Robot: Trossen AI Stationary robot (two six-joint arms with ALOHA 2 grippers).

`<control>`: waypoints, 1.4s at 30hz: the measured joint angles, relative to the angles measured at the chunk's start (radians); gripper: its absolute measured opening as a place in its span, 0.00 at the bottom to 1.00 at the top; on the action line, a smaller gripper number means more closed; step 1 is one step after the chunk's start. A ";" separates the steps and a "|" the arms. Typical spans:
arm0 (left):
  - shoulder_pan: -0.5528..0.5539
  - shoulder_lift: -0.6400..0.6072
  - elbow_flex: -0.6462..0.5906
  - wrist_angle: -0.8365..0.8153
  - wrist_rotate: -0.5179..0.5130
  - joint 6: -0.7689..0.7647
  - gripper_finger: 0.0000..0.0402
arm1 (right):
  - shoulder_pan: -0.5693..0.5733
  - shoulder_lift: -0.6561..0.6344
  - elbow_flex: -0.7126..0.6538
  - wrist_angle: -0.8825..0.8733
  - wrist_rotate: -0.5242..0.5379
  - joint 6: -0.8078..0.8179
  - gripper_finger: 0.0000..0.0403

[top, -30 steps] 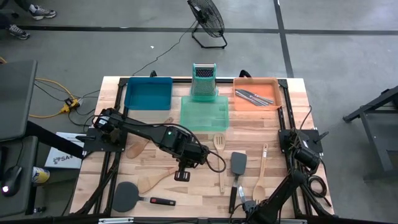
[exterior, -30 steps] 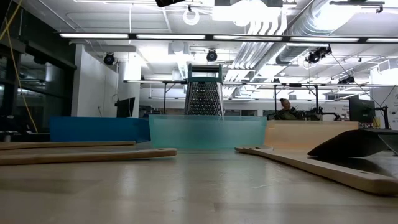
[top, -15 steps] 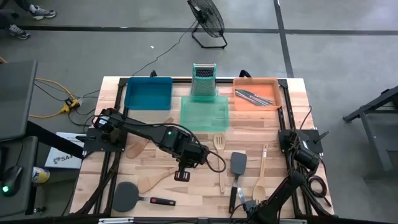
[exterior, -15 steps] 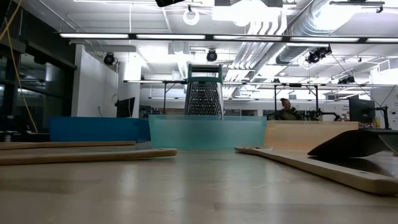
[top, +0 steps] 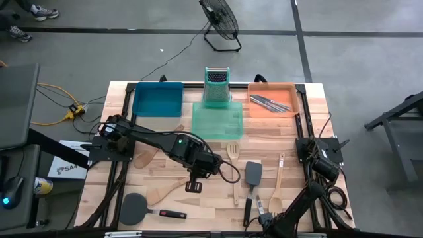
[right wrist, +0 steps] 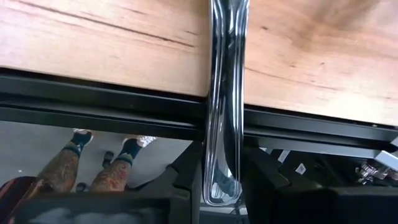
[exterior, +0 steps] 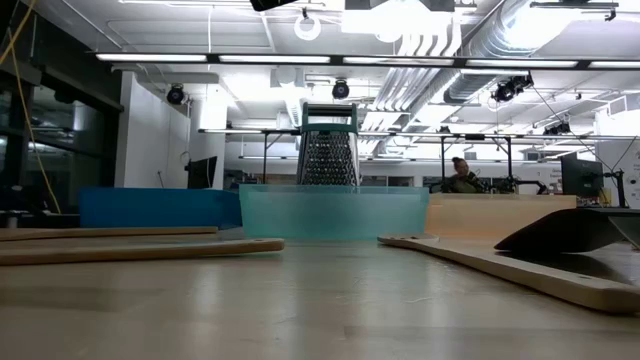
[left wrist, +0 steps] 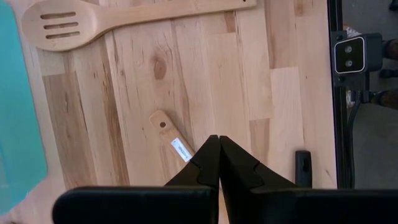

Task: Pick & Place Kitchen Items
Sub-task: Put the silver knife into the orange bin

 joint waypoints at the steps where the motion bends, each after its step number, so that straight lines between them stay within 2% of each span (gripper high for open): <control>1: 0.000 0.000 0.000 0.000 0.000 0.000 0.00 | 0.000 0.000 0.000 0.004 0.000 0.000 0.18; 13: 0.000 0.000 0.000 0.001 0.000 0.000 0.00 | 0.000 0.000 0.000 0.031 0.009 -0.006 0.18; 19: 0.000 0.000 0.000 0.001 0.000 0.000 0.00 | 0.005 -0.025 0.000 0.020 0.046 -0.015 0.18; 33: 0.001 0.000 0.000 0.005 -0.006 -0.023 0.00 | 0.020 -0.160 0.001 -0.083 0.219 -0.074 0.18; 42: 0.021 -0.002 0.000 0.007 -0.053 -0.116 0.00 | 0.027 -0.278 0.001 -0.285 0.317 -0.172 0.18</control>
